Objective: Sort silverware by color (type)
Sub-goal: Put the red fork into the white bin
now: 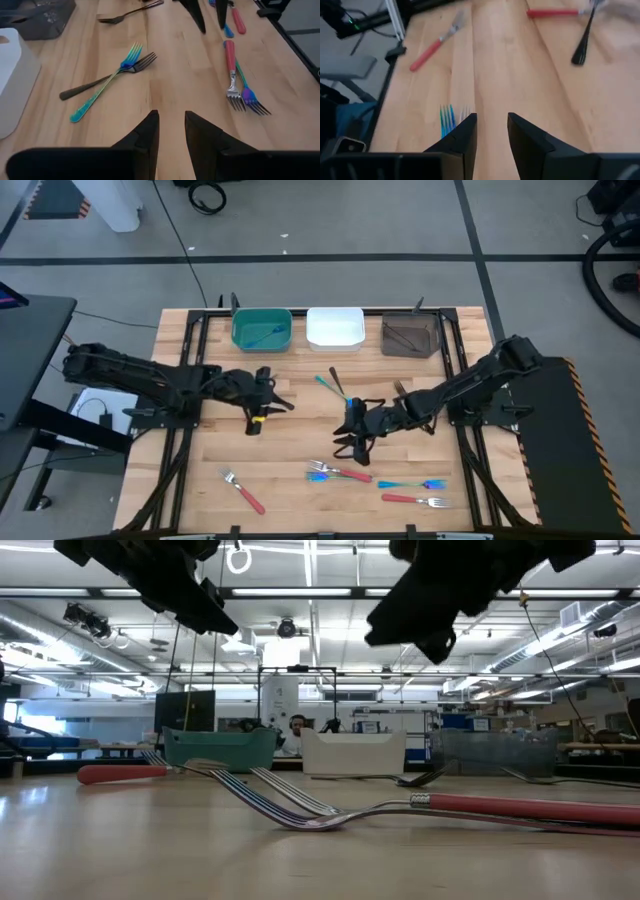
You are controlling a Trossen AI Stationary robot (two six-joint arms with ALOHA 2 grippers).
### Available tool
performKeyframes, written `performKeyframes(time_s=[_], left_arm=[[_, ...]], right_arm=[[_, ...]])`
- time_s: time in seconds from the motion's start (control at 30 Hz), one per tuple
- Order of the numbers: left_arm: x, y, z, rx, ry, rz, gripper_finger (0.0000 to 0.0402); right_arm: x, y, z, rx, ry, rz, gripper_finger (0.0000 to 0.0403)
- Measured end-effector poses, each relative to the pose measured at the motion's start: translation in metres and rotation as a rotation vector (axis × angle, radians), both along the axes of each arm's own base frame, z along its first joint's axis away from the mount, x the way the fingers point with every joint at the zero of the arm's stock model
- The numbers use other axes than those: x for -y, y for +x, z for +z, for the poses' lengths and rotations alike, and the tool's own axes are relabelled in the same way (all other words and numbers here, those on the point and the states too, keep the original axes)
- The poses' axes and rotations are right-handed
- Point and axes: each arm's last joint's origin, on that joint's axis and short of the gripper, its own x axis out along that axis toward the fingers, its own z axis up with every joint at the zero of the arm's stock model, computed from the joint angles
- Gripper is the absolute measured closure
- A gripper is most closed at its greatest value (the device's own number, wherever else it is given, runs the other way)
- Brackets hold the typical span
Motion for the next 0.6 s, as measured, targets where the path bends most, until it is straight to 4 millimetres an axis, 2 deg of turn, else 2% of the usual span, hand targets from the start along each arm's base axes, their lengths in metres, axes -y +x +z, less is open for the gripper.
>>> performKeyframes(time_s=[0.23, 0.6], left_arm=[[0.0, 0.0, -0.001, -0.015, -0.084, 0.056, 0.0308], [0.0, 0.0, -0.001, -0.023, -0.227, 0.149, 0.0308]], right_arm=[[-0.017, 0.001, -0.025, -0.087, 0.021, 0.063, 0.0273], [-0.058, -0.003, -0.059, -0.125, 0.001, 0.18, 0.0272]])
